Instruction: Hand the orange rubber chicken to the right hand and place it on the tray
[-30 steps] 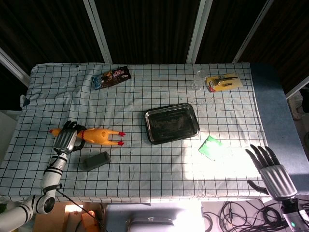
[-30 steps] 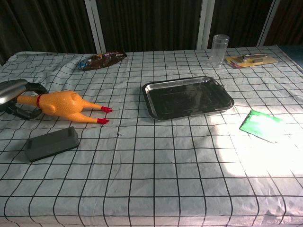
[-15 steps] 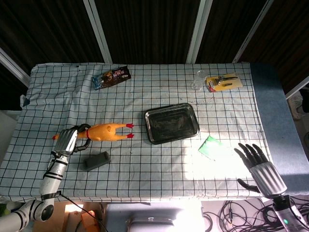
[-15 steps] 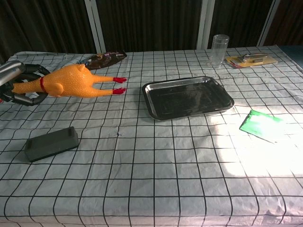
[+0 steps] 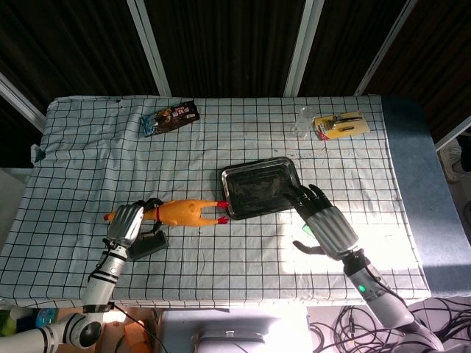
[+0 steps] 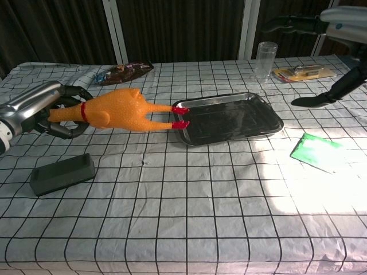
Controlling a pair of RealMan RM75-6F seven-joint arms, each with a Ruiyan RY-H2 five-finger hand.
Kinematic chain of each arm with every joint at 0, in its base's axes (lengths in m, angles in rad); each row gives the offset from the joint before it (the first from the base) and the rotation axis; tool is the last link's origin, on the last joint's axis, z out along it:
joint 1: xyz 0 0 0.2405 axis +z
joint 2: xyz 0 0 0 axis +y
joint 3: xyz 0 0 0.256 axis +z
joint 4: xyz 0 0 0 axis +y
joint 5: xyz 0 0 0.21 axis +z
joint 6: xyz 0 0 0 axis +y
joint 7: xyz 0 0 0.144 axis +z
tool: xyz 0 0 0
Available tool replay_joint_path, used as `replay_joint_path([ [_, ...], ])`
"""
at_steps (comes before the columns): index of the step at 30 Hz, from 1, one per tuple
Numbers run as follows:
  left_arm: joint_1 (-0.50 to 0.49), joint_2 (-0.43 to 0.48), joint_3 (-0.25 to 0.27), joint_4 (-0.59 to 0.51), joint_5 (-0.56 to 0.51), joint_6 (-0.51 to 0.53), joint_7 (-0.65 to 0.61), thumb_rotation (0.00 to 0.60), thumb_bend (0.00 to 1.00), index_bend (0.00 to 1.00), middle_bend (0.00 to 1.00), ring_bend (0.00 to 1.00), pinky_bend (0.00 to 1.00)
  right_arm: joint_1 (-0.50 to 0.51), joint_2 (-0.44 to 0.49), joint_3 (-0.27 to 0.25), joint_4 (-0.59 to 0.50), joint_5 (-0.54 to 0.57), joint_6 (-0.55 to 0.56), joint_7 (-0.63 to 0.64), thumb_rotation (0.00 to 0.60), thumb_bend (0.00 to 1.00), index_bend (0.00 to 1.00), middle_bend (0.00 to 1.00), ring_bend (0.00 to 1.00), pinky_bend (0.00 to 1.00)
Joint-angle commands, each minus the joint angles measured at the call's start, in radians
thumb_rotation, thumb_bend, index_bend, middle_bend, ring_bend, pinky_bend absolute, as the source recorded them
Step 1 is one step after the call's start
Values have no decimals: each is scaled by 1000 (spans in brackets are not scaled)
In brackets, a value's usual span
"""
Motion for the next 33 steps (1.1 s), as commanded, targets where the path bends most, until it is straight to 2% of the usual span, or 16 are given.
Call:
replay_joint_path([
  [1, -14, -38, 3, -29, -6, 1, 47, 600, 776, 652, 698, 464, 720, 153, -175, 93, -24, 251, -95, -237, 600, 150, 0, 0, 0, 0],
  [6, -26, -71, 7, -41, 0, 0, 79, 600, 775, 652, 697, 464, 720, 247, -308, 111, 53, 403, -86, -359, 600, 150, 0, 0, 0, 0],
  [12, -31, -85, 2, -36, -12, -6, 90, 600, 776, 652, 698, 464, 720, 329, -426, 130, 135, 544, -109, -357, 600, 150, 0, 0, 0, 0],
  [17, -24, -67, -3, -64, -15, -8, 56, 600, 791, 651, 698, 465, 720, 378, -511, 131, 208, 582, -94, -352, 600, 149, 20, 13, 0, 2],
  [19, -16, -61, -4, -81, -18, -3, 40, 600, 790, 651, 698, 465, 720, 390, -542, 132, 243, 572, -84, -336, 600, 150, 91, 75, 0, 32],
  [21, -11, -57, -5, -93, -22, 3, 36, 600, 790, 651, 699, 465, 720, 395, -568, 134, 267, 555, -72, -313, 600, 150, 208, 167, 19, 112],
  [23, -8, -54, -6, -99, -24, 6, 34, 600, 791, 651, 700, 465, 720, 396, -588, 136, 286, 533, -58, -288, 600, 152, 330, 253, 102, 230],
  [26, -6, -50, -8, -108, -28, 0, 16, 600, 793, 651, 701, 465, 720, 399, -616, 132, 316, 497, -45, -249, 600, 158, 438, 338, 199, 319],
  [30, -3, -53, -9, -115, -25, 2, -7, 600, 797, 650, 704, 464, 720, 397, -645, 144, 334, 482, -34, -192, 600, 183, 608, 477, 361, 510],
  [32, -1, -54, -9, -117, -22, 5, -15, 600, 798, 650, 706, 464, 719, 396, -660, 151, 343, 467, -18, -171, 600, 235, 772, 624, 533, 684],
  [33, 0, -54, -9, -117, -21, 6, -18, 600, 798, 650, 707, 464, 720, 397, -668, 151, 351, 453, -6, -168, 600, 256, 821, 666, 581, 727],
])
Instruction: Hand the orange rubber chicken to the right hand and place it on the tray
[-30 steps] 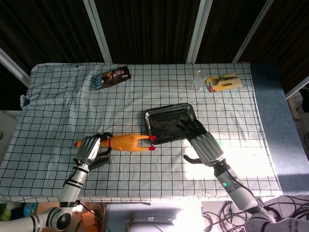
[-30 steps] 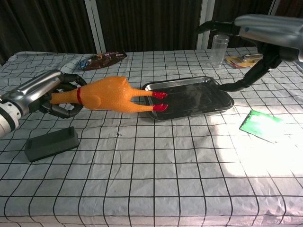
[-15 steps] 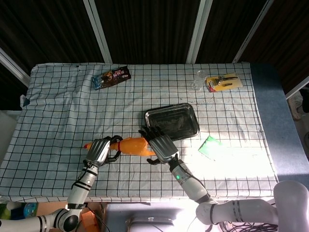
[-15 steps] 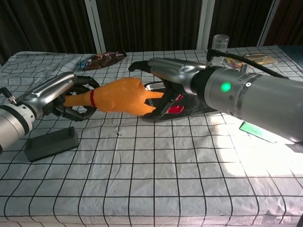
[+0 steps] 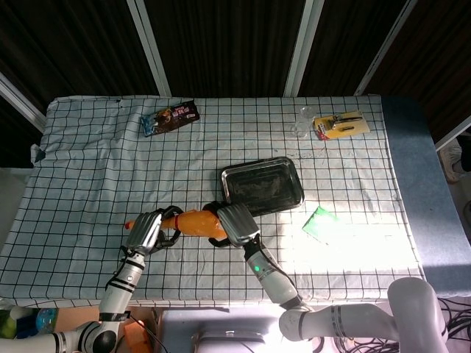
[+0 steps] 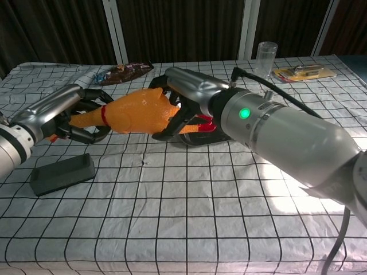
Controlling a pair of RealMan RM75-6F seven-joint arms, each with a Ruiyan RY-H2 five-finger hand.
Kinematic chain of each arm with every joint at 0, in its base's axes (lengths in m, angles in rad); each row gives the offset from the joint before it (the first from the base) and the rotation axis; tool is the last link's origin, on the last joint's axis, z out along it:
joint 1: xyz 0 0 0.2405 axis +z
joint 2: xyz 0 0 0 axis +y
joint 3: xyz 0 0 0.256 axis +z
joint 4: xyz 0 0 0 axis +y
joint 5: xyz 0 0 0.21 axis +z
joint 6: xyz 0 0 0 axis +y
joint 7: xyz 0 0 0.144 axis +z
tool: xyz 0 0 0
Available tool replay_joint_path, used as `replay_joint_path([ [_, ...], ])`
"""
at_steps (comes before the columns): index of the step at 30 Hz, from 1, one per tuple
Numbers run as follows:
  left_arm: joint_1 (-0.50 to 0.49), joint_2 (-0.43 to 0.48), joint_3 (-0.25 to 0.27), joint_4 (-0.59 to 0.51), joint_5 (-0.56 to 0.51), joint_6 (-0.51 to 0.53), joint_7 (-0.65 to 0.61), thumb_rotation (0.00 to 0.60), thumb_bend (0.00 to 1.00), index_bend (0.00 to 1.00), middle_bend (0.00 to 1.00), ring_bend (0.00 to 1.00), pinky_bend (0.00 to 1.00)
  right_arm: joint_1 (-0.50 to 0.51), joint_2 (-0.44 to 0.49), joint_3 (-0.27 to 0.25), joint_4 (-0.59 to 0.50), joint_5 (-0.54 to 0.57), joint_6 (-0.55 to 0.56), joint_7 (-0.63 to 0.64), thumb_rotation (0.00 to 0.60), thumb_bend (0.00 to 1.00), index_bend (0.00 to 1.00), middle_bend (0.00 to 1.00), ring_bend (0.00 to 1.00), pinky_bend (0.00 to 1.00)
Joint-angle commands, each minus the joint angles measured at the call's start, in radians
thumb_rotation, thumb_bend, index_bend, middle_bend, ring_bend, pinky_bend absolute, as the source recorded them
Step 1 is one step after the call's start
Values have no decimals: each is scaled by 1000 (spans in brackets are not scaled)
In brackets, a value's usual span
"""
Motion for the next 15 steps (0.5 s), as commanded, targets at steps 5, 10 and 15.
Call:
replay_joint_path([
  [5, 4, -3, 5, 1, 4, 0, -6, 600, 799, 650, 709, 465, 720, 4, -36, -30, 70, -129, 62, 8, 600, 469, 1000, 850, 773, 901],
  [10, 4, 0, 9, 7, 3, -7, -9, 600, 798, 650, 709, 465, 721, -3, -39, -49, 90, -162, 74, 1, 600, 510, 1000, 873, 792, 924],
  [15, 3, 5, 14, 14, 9, -12, -4, 600, 794, 650, 709, 465, 721, -15, -43, -59, 95, -199, 93, 14, 600, 490, 985, 876, 773, 911],
])
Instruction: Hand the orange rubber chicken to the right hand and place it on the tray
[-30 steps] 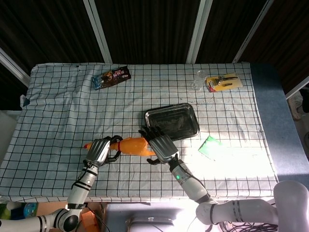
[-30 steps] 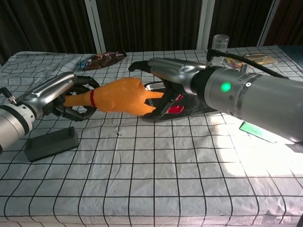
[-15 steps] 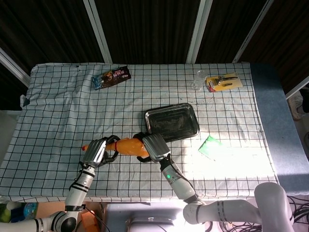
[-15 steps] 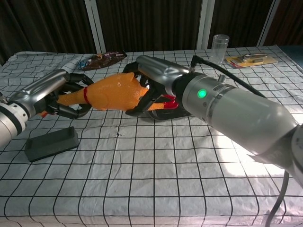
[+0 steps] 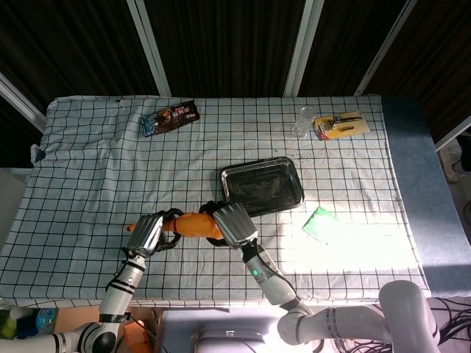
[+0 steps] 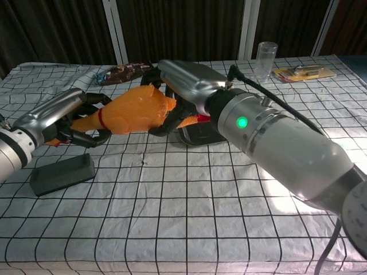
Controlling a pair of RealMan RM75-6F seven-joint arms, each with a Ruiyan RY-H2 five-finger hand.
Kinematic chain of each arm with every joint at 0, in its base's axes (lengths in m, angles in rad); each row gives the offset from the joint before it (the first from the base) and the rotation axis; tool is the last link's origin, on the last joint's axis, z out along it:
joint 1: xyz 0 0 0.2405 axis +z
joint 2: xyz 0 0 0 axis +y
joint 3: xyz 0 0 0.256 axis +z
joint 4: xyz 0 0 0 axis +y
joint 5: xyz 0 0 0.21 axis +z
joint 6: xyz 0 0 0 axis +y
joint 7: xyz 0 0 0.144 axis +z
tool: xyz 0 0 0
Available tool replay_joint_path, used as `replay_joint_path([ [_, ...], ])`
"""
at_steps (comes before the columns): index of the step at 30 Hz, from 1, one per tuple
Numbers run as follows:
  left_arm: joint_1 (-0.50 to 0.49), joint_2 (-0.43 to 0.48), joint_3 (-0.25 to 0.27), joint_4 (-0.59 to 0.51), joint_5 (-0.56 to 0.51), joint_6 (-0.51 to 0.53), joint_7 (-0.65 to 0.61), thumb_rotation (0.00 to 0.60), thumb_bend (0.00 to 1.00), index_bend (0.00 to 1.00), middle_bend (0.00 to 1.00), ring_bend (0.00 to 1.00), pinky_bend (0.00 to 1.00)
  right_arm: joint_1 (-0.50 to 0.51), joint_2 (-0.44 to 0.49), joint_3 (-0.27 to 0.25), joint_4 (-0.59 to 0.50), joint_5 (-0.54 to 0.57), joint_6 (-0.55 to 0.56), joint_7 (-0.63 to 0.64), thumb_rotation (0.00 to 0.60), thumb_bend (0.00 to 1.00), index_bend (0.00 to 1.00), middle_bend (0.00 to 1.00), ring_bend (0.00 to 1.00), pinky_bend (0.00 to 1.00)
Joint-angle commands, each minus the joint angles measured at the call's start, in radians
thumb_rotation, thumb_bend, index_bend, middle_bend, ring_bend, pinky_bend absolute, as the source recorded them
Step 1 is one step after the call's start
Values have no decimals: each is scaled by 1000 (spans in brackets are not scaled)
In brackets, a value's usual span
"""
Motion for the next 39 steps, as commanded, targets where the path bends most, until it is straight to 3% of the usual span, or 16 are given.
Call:
replay_joint_path([
  [1, -1, 3, 3, 3, 4, -3, 2, 600, 793, 650, 709, 465, 721, -9, 10, -17, -8, -13, -7, 6, 600, 461, 887, 822, 691, 834],
  [3, -1, 5, 5, 5, 5, -6, 2, 600, 790, 650, 709, 465, 721, -9, 55, -31, -48, 26, -72, -2, 600, 386, 500, 573, 409, 551],
  [4, -1, 5, 5, 6, 4, -6, 2, 600, 789, 650, 709, 465, 721, -6, 74, -30, -69, 52, -100, -6, 600, 338, 237, 357, 211, 328],
  [5, -2, 4, 6, 8, 5, -7, 5, 600, 790, 650, 709, 465, 721, -1, 100, -27, -94, 82, -131, -15, 600, 303, 71, 178, 78, 148],
  [6, -2, 4, 6, 11, 4, -7, 8, 600, 790, 650, 709, 465, 721, 2, 115, -25, -108, 95, -146, -19, 600, 284, 19, 96, 27, 70],
  [8, -3, 4, 7, 14, 1, -10, 15, 600, 789, 650, 709, 465, 721, 6, 137, -21, -130, 102, -157, -20, 600, 242, 0, 1, 0, 0],
  [19, -8, -3, 12, 19, -8, -24, 34, 600, 788, 650, 709, 465, 721, 12, 172, -5, -185, 140, -171, 2, 600, 197, 0, 0, 0, 0],
  [22, -6, 0, 12, 5, -4, -21, 33, 600, 791, 650, 709, 465, 721, 19, 133, 5, -173, 148, -156, 18, 600, 197, 0, 7, 0, 0],
  [24, -4, 5, 14, -2, -2, -19, 31, 600, 792, 650, 709, 465, 721, 17, 103, 5, -152, 131, -128, 26, 600, 197, 41, 73, 0, 18],
  [27, -3, 10, 19, -11, 8, -18, 28, 600, 792, 650, 709, 465, 721, 12, 66, 1, -124, 104, -91, 36, 600, 208, 280, 294, 105, 196],
  [30, -1, 13, 21, -18, 15, -14, 28, 600, 792, 650, 708, 465, 721, 5, 32, 3, -101, 80, -45, 32, 600, 287, 568, 542, 364, 461],
  [32, -1, 16, 22, -19, 15, -15, 28, 600, 792, 650, 708, 465, 721, 0, 10, 7, -91, 76, -17, 25, 600, 388, 839, 767, 609, 733],
  [34, -1, 16, 22, -19, 14, -16, 27, 600, 790, 650, 709, 465, 721, -2, 2, 7, -85, 70, -8, 19, 600, 451, 963, 853, 703, 848],
  [39, -3, 15, 22, -11, 11, -20, 31, 600, 789, 650, 709, 465, 721, -5, 6, -3, -68, 52, 1, -12, 600, 558, 1000, 881, 725, 869],
])
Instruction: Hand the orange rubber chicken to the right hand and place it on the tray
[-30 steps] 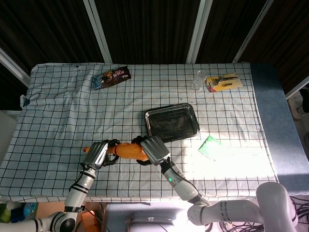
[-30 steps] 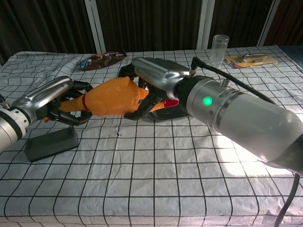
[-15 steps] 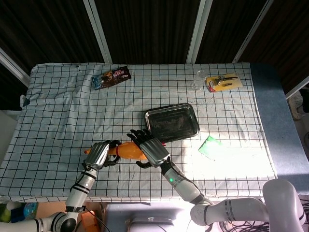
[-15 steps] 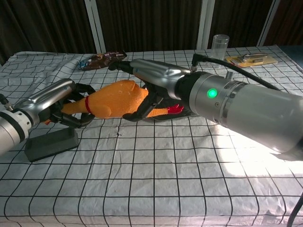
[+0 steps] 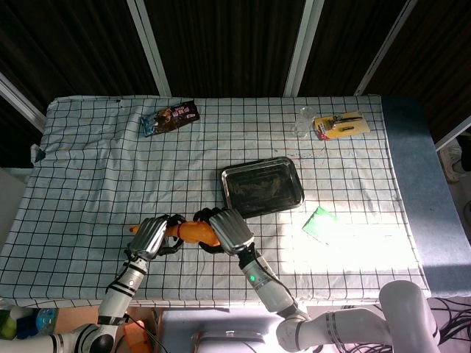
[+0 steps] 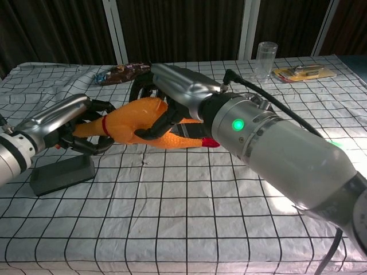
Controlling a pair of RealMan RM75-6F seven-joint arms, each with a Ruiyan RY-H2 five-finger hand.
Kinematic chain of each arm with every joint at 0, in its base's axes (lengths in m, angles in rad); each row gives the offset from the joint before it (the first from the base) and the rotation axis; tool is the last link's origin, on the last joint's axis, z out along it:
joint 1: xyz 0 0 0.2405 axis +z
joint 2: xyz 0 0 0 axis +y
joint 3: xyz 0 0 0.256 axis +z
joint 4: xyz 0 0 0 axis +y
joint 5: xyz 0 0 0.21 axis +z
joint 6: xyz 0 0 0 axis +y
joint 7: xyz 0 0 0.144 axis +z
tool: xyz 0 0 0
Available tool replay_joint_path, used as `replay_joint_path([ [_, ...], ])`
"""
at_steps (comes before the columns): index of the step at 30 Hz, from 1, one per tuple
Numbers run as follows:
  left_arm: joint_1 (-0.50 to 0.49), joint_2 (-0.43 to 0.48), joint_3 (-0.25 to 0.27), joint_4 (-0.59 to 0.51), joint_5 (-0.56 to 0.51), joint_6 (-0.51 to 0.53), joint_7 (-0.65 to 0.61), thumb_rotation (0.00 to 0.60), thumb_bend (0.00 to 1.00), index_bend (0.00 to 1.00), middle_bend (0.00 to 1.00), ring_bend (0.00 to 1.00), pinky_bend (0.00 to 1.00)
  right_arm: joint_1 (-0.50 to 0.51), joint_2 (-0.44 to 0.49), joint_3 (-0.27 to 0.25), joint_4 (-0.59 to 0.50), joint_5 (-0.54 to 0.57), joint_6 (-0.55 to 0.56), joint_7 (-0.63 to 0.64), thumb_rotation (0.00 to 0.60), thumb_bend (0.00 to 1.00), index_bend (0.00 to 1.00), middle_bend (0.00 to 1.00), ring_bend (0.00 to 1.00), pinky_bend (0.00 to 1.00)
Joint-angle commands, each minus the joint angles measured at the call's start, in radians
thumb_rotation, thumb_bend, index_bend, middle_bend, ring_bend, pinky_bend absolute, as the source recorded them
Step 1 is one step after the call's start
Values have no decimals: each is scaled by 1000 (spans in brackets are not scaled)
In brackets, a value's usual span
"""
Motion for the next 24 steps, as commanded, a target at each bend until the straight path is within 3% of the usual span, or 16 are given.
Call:
replay_joint_path([
  [1, -1, -1, 0, 3, -3, -3, 1, 600, 788, 650, 709, 465, 721, -4, 3, -6, 11, -8, 6, -19, 600, 571, 1000, 885, 727, 869],
  [6, -2, -3, 1, 7, -3, -6, 4, 600, 788, 650, 709, 464, 722, -13, 0, 2, 7, -1, 18, -33, 600, 562, 1000, 892, 729, 868],
  [8, -3, -2, 1, 9, -2, -5, 7, 600, 787, 650, 708, 464, 721, -17, 4, 0, 1, 1, 16, -34, 600, 526, 936, 872, 681, 808],
  [9, -3, -2, 1, 9, -2, -6, 8, 600, 787, 650, 709, 465, 721, -17, 16, -7, -7, 12, -2, -41, 600, 487, 791, 789, 586, 704],
  [11, -3, -1, 1, 8, -6, -8, 8, 600, 787, 650, 711, 465, 721, -11, 58, -10, -45, 74, -63, -64, 600, 383, 304, 455, 252, 338],
  [13, -2, -1, 0, 9, -8, -7, 12, 600, 787, 650, 711, 465, 721, -3, 92, -3, -76, 119, -103, -76, 600, 325, 33, 182, 37, 64],
  [16, -2, -1, 0, 11, -11, -9, 15, 600, 787, 650, 712, 465, 722, 0, 116, 3, -95, 120, -118, -60, 600, 286, 0, 19, 0, 0],
  [24, -3, -2, -3, 13, -20, -11, 21, 600, 786, 650, 711, 465, 722, 2, 131, -1, -102, 114, -106, -52, 600, 230, 0, 0, 0, 0],
])
